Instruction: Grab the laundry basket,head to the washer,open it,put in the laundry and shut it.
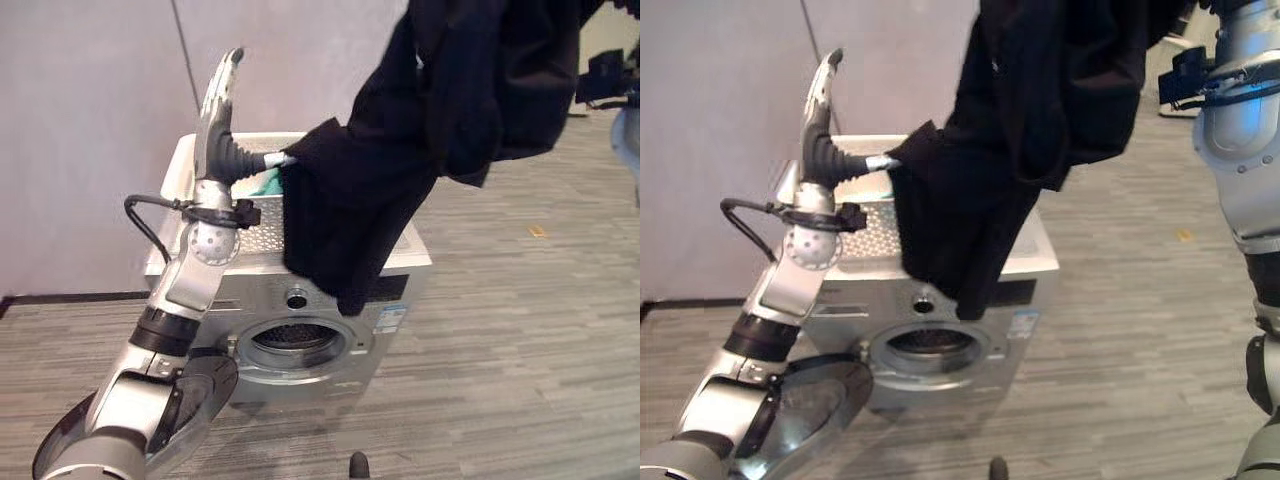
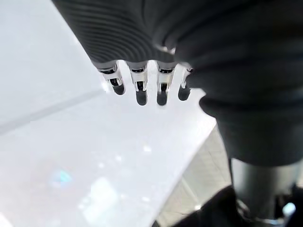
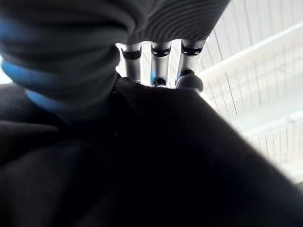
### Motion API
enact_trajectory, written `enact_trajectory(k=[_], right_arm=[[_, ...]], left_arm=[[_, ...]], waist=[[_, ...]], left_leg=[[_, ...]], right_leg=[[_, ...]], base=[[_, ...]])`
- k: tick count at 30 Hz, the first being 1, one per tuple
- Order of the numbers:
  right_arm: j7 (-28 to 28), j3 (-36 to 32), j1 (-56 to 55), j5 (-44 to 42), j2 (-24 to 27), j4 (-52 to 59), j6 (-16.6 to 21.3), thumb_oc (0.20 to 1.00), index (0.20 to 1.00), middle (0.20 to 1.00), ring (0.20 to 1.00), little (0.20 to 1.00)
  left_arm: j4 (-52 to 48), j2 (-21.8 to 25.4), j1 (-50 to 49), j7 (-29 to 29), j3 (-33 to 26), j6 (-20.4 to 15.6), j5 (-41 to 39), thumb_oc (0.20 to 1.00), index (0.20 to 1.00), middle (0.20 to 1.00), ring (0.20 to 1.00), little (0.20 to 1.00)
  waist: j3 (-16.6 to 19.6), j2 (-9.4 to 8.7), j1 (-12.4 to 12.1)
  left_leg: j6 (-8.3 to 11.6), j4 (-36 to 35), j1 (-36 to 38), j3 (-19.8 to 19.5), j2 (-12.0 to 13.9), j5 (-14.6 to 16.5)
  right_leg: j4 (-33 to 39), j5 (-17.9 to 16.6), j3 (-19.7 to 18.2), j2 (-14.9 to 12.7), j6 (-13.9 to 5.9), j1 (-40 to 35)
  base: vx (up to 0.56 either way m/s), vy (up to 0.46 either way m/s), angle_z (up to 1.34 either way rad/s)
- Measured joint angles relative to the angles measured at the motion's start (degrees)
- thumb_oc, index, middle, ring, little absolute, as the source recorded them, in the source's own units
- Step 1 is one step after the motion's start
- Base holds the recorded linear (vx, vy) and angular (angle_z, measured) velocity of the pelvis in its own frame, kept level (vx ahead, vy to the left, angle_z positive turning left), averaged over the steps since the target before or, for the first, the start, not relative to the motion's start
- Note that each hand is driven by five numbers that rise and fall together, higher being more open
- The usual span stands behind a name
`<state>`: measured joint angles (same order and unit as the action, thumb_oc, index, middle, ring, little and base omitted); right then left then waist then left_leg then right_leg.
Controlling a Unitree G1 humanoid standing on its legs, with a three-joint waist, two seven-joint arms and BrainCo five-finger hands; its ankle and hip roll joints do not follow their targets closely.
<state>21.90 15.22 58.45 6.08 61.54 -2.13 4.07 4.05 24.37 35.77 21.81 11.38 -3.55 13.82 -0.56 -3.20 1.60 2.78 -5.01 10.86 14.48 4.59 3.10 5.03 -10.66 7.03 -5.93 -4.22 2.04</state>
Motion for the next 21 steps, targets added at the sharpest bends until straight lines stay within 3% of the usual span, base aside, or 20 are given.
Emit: enact_trajectory(k=[5,11,17,21], right_arm=[[-0.9,0.02,0.1,-1.03,-0.13,-0.94,-0.08,0.2,0.2,0.2,0.2,0.2],[-0.87,1.64,2.88,-2.56,-1.75,-6.16,-0.46,0.2,0.2,0.2,0.2,0.2],[-0.83,1.66,3.06,-2.99,-3.26,-6.98,-2.69,0.2,0.2,0.2,0.2,0.2],[-0.81,1.65,2.98,-2.92,-3.25,-7.42,-3.15,0.2,0.2,0.2,0.2,0.2]], left_arm=[[-2.8,-2.27,-6.09,-5.09,1.96,-0.08,-5.47,1.0,1.0,1.0,1.0,1.0],[-8.53,-2.34,-14.02,-14.13,7.91,-1.1,-31.37,1.0,1.0,1.0,1.0,1.0],[-8.45,-4.13,-7.23,-15.97,11.99,0.93,-46.62,1.0,1.0,1.0,1.0,1.0],[-5.53,-7.15,0.61,-15.68,13.75,1.22,-49.41,1.0,1.0,1.0,1.0,1.0]], waist=[[0.41,-0.67,-1.13],[0.32,-0.32,-1.59],[-0.36,1.95,-0.72],[-0.3,3.31,-0.58]], left_leg=[[0.14,-0.07,-0.49,-1.48,-0.08,-0.09],[0.08,-0.06,-0.86,-1.98,-0.4,-0.14],[0.02,0.01,-1.09,-4.75,-0.33,-0.39],[0.04,0.03,-1.2,-5.74,-0.33,-0.4]], right_leg=[[0.01,0.12,1.24,-0.49,-0.24,-0.12],[0.38,0.23,1.72,-1.09,-0.41,-0.18],[0.48,0.91,4.63,-1.65,-0.78,-1.63],[0.4,1.12,5.68,-1.8,-0.85,-2.08]], base=[[0.02,-0.014,0.12],[0.0,-0.001,0.07],[-0.01,-0.011,0.22],[-0.01,-0.006,0.15]])
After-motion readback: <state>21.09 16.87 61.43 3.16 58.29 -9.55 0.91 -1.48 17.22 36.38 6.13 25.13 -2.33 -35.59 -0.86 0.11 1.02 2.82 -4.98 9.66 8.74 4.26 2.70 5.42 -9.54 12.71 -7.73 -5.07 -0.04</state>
